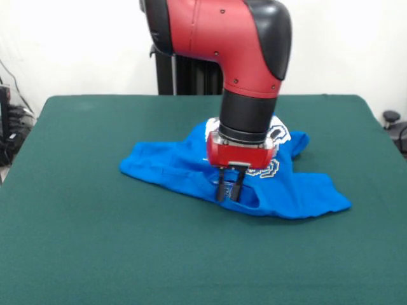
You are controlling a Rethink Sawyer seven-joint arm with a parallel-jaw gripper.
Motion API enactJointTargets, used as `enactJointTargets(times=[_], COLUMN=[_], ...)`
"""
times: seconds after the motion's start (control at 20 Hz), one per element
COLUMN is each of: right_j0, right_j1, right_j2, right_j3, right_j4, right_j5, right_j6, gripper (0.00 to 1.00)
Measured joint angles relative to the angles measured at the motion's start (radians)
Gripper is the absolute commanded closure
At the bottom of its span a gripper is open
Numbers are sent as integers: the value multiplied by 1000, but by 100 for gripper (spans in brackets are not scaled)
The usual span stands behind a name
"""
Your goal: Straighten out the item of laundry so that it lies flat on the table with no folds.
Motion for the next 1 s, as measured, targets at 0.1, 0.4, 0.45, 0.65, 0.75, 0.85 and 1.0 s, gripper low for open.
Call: enactJointTargets(times=[0.1, 0.4, 0.45, 0.65, 0.75, 0.85, 1.0], right_j0=[3, -3, -5, -6, -7, -8, -11], right_j1=[2, 6, 6, 6, 6, 6, 6], right_j2=[0, 0, 0, 0, 0, 0, 0], right_j3=[0, 0, 0, 0, 0, 0, 0], right_j4=[6, 27, 32, 42, 46, 47, 47], right_j5=[-13, -22, -22, -22, -22, -22, -22], right_j6=[0, 0, 0, 0, 0, 0, 0], gripper=[100, 100, 100, 100, 100, 100, 100])
